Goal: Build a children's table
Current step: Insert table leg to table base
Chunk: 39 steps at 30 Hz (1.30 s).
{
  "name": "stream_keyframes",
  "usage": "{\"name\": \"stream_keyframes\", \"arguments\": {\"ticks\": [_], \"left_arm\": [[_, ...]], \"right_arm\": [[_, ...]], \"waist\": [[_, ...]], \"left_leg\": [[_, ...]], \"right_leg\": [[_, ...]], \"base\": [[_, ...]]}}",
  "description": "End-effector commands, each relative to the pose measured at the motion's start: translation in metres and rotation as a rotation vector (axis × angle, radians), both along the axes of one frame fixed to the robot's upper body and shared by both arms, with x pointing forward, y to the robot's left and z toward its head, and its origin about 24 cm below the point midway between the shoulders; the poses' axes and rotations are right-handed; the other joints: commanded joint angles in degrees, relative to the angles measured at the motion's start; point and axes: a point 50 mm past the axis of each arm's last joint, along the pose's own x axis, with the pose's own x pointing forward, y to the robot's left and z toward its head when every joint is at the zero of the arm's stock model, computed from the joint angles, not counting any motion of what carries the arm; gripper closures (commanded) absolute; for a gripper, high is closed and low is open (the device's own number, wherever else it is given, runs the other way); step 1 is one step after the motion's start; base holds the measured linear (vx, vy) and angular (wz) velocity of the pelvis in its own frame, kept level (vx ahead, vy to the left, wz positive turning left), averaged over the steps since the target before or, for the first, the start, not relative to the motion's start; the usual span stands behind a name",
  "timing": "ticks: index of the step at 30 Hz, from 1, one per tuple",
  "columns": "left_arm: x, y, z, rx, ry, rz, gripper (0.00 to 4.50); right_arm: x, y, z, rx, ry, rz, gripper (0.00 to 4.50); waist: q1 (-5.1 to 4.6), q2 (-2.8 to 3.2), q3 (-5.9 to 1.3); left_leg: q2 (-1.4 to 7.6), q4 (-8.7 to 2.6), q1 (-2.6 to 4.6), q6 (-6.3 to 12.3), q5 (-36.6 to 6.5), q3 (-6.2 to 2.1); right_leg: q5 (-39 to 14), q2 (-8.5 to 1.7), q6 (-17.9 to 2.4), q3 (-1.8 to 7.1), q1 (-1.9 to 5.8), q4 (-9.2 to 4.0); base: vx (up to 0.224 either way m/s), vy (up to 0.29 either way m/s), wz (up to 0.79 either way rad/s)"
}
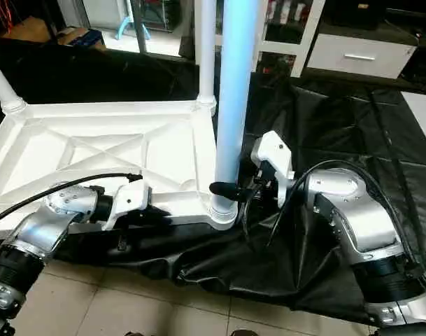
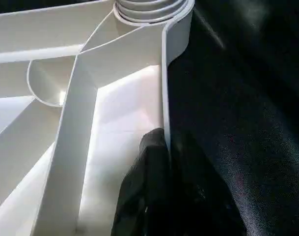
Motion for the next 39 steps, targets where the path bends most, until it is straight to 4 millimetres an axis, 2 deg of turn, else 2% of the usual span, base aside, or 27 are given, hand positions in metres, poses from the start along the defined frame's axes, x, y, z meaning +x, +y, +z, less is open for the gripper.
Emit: {"name": "stream_keyframes", "arguments": {"ticks": [1, 3, 5, 9, 12, 14, 16, 18, 23, 26, 31, 35, 37, 39], "left_arm": [[-0.008, -0.01, -0.01, 0.002, 0.032, -0.042, 4.49], [-0.008, -0.01, -0.011, 0.002, 0.034, -0.04, 4.49], [-0.008, -0.01, -0.011, 0.003, 0.034, -0.04, 4.49], [-0.009, -0.011, -0.011, 0.002, 0.036, -0.04, 4.49], [-0.01, -0.012, -0.011, 0.0, 0.035, -0.04, 4.49], [-0.01, -0.012, -0.011, -0.001, 0.035, -0.04, 4.5], [-0.01, -0.013, -0.011, -0.003, 0.036, -0.04, 4.5], [-0.009, -0.013, -0.011, -0.002, 0.036, -0.039, 4.5], [-0.007, -0.015, -0.01, -0.015, 0.027, -0.019, 4.5], [-0.004, -0.021, -0.005, -0.069, 0.009, 0.045, 4.5], [-0.002, -0.027, -0.002, -0.1, -0.022, 0.098, 4.5], [0.004, -0.031, 0.0, -0.113, -0.073, 0.17, 4.5], [0.008, -0.033, 0.001, -0.113, -0.088, 0.211, 4.5], [0.013, -0.036, 0.003, -0.112, -0.107, 0.271, 4.5]], "right_arm": [[-0.011, -0.002, -0.052, -0.084, 0.217, -0.043, 2.66], [-0.015, -0.008, -0.065, -0.123, 0.236, -0.079, 2.66], [-0.017, -0.009, -0.069, -0.128, 0.239, -0.088, 2.66], [-0.025, -0.012, -0.076, -0.12, 0.253, -0.119, 2.66], [-0.023, -0.014, -0.078, -0.102, 0.248, -0.189, 2.66], [-0.022, -0.015, -0.078, -0.094, 0.244, -0.204, 2.68], [-0.02, -0.016, -0.078, -0.08, 0.244, -0.235, 2.7], [-0.017, -0.017, -0.078, -0.081, 0.237, -0.264, 2.7], [-0.013, -0.015, -0.077, -0.07, 0.216, -0.323, 2.7], [-0.008, -0.014, -0.077, -0.045, 0.187, -0.43, 2.7], [-0.004, -0.018, -0.08, -0.043, 0.145, -0.549, 2.7], [0.0, -0.02, -0.08, -0.035, 0.094, -0.651, 2.7], [0.002, -0.022, -0.078, -0.041, 0.053, -0.712, 2.7], [0.004, -0.024, -0.078, -0.035, 0.026, -0.799, 2.7]], "waist": [[-0.06, -0.23, -1.91], [-0.08, -0.22, -1.9], [-0.1, -0.2, -1.85], [-0.22, -0.32, -1.73], [-0.52, -0.4, -1.33], [-0.78, -0.35, -1.46], [-0.88, -0.27, -1.47], [-1.04, -0.22, -1.4], [-1.42, -0.25, -1.2], [-1.53, -0.35, -1.06], [-1.57, -0.72, -1.07], [-1.48, -0.59, -1.17], [-1.48, -0.69, -1.34], [-1.43, -0.68, -1.65]], "left_leg": [[4.56, -4.91, 1.05, 1.84, -14.46, -2.14], [4.6, -5.02, 1.14, 1.17, -15.38, -2.18], [4.6, -5.17, 1.11, 0.65, -16.34, -2.2], [4.64, -5.58, 1.29, -1.08, -20.8, -2.45], [4.53, -5.93, 1.65, -2.73, -26.28, -2.81], [4.62, -6.12, 1.63, -3.19, -26.53, -3.15], [4.63, -6.14, 1.82, -3.37, -26.3, -2.99], [4.63, -6.26, 1.66, -3.62, -26.67, -3.03], [4.65, -6.51, 1.66, -4.18, -28.64, -3.26], [4.59, -6.56, 1.74, -4.53, -29.67, -3.32], [4.55, -6.45, 1.41, -3.51, -27.09, -3.16], [4.55, -6.44, 1.28, -3.2, -24.99, -3.03], [4.52, -6.33, 1.13, -2.98, -23.01, -2.83], [4.43, -6.09, 0.88, -2.31, -18.82, -2.52]], "right_leg": [[-9.6, -1.9, -13.92, 1.54, 1.08, -3.44], [-10.4, -1.9, -13.5, 1.56, 0.95, -3.58], [-10.96, -1.87, -12.88, 1.57, 0.89, -3.73], [-15.49, -1.81, -10.95, 1.6, 0.54, -4.25], [-22.42, -1.85, -8.84, 1.63, 0.04, -4.97], [-22.42, -1.82, -8.43, 1.61, 0.16, -4.93], [-20.32, -1.64, -8.82, 1.64, -0.01, -4.92], [-19.96, -1.67, -9.0, 1.6, 0.08, -4.91], [-22.48, -1.74, -8.21, 1.58, -0.17, -5.15], [-25.33, -1.84, -7.11, 1.68, -0.49, -5.5], [-25.63, -1.96, -6.21, 1.89, -0.46, -5.71], [-23.91, -1.89, -6.18, 1.9, -0.38, -5.6], [-20.78, -1.76, -6.67, 1.89, -0.21, -5.36], [-14.97, -1.62, -7.84, 1.84, 0.17, -4.85]], "base": [[0.0, 0.0, 0.0], [0.0, 0.0, 0.0], [0.0, 0.0, 0.0], [0.0, 0.0, 0.0], [0.0, 0.0, 0.0], [0.0, 0.0, 0.0], [0.0, 0.0, 0.0], [0.0, 0.0, 0.0], [0.0, 0.0, 0.0], [0.0, 0.0, 0.0], [0.0, 0.0, 0.0], [0.0, 0.0, 0.0], [0.0, 0.0, 0.0], [0.0, 0.0, 0.0]]}}
